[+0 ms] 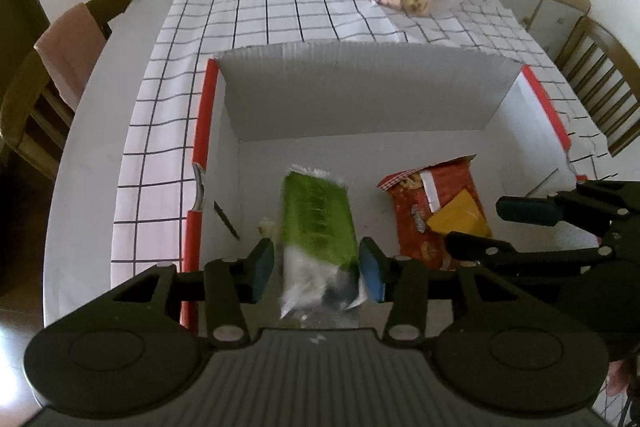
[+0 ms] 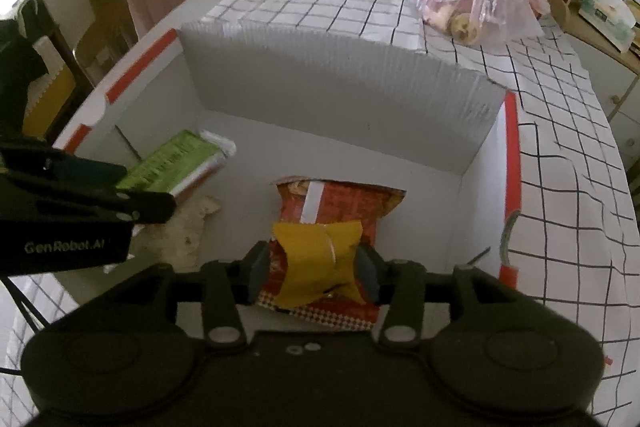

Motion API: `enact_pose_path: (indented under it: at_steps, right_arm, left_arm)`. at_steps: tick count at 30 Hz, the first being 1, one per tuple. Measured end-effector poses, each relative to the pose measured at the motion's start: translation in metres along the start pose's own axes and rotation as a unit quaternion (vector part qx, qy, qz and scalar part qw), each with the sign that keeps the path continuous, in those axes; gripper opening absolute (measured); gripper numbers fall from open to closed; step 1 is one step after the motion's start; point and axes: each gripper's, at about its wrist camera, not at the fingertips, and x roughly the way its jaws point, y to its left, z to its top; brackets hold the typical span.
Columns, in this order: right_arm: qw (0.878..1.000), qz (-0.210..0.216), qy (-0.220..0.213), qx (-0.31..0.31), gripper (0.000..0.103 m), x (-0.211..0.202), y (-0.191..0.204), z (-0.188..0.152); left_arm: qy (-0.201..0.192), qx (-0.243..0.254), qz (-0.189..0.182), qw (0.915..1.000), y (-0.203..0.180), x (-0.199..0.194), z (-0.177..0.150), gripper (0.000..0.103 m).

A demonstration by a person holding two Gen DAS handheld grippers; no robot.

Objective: Organize snacks
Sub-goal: 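Carry both snacks into the red box and open both tools, then move both tools back to the pile and grasp light-blue packet with left tool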

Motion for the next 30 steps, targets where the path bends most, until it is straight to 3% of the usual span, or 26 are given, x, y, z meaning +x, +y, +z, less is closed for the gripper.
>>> enact_pose_path:
  at_steps: [6, 21, 30]
  right_arm:
    - [1.0, 0.009, -0.026, 0.007, 0.062, -0.028, -0.002, -0.004]
    - [0.996, 0.016, -0.087, 0.025, 0.08, -0.096, 0.004, -0.028]
    - [0.993, 0.028, -0.114, 0.027, 0.085, -0.133, 0.015, -0.056]
  left_arm:
    - [-0.025, -0.005, -0.011, 0.9996, 0.002, -0.024, -0.008, 0.054]
    - [-0.084, -0.001, -0.033, 0.9959, -0.003, -0.09, -0.043, 0.063]
    - [-0.119, 0.001, -0.039, 0.9921, -0.008, -0.124, -0.075, 0.073]
